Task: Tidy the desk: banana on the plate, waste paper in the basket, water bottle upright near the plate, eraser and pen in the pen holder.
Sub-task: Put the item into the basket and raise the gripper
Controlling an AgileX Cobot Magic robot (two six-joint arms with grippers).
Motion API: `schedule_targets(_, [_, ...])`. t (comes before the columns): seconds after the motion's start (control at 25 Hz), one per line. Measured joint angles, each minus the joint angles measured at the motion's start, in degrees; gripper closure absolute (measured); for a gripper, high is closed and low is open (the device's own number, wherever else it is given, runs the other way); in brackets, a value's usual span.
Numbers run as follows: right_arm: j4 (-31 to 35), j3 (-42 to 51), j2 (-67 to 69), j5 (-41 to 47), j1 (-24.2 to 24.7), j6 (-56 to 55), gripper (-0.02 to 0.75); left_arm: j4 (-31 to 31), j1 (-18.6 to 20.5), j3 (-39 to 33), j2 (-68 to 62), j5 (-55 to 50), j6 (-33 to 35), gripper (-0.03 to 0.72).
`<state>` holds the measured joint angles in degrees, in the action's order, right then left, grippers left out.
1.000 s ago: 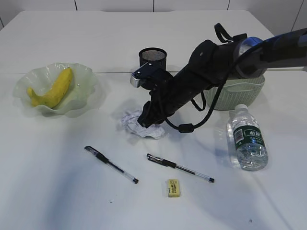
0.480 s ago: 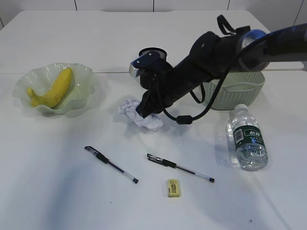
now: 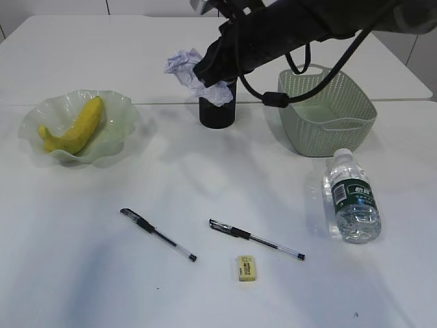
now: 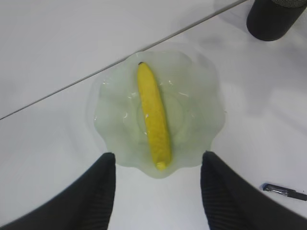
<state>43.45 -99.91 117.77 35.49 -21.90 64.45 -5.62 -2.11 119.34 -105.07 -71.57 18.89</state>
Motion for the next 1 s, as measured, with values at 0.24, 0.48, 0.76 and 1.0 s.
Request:
schedule_targets(0.24, [-0.19, 0.00, -0.90, -4.80, 5.07, -1.22, 0.743, -1.61, 0.00, 0.00, 0.00, 0.00, 0.00, 0.294])
schedule_targets(0.48, [-0.19, 0.00, -0.90, -11.35, 11.54, -1.34, 0.743, -3.10, 0.00, 0.00, 0.00, 0.00, 0.00, 0.305])
schedule_targets(0.76, [-1.50, 0.00, 0.31, -14.53, 17.31, -1.43, 0.743, -4.17, 0.00, 0.00, 0.00, 0.00, 0.00, 0.308])
schedule_targets(1.0, [-2.41, 0.00, 4.82, -14.06, 18.25, -1.43, 0.743, -4.30, 0.00, 0.00, 0.00, 0.00, 0.00, 0.308])
